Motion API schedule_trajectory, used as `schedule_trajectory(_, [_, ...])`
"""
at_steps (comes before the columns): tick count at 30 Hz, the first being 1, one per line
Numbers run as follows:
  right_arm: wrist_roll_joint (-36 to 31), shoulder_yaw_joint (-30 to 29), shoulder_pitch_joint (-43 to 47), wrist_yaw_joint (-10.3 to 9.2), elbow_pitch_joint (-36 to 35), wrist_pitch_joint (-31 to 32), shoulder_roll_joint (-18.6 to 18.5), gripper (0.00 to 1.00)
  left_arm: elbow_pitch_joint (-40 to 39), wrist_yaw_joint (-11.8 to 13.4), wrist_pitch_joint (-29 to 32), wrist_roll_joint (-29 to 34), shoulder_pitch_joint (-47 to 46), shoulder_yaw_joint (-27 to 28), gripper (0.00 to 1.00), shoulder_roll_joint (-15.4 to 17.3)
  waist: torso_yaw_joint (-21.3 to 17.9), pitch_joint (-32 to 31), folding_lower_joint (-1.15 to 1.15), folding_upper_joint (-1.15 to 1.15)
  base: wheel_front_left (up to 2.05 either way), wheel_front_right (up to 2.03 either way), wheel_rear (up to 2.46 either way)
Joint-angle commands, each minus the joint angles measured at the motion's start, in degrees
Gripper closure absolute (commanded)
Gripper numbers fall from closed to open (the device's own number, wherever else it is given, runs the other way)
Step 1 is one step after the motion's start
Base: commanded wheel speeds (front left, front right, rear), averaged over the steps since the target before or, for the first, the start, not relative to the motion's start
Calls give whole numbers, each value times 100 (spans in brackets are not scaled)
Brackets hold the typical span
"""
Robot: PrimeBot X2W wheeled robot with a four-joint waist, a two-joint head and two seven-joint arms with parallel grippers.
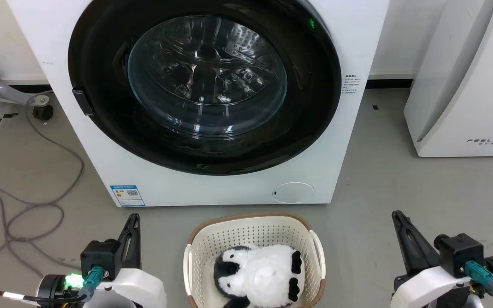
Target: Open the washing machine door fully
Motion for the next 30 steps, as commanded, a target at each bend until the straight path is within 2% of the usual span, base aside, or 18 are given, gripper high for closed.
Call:
schedule_trajectory(1, [-44, 1, -69, 5, 10, 3, 0, 100, -27, -31, 2, 16, -88, -5, 100, -4, 0, 0, 0, 0, 0, 0, 0])
schedule_trajectory(20, [-44, 1, -69, 5, 10, 3, 0, 100, -27, -31, 2, 16, -88, -5, 100, -4, 0, 0, 0, 0, 0, 0, 0])
schedule_trajectory(21, [2, 0, 1, 0, 0, -1, 0, 0, 0, 3, 0, -1, 1, 0, 0, -2, 0, 0, 0, 0, 0, 0, 0])
schedule_trajectory(30, [121, -35, 10, 0, -31, -81, 0, 0, 46, 70, -81, -17, -14, -38, 0, -2, -1, 8, 0, 0, 0, 0, 0])
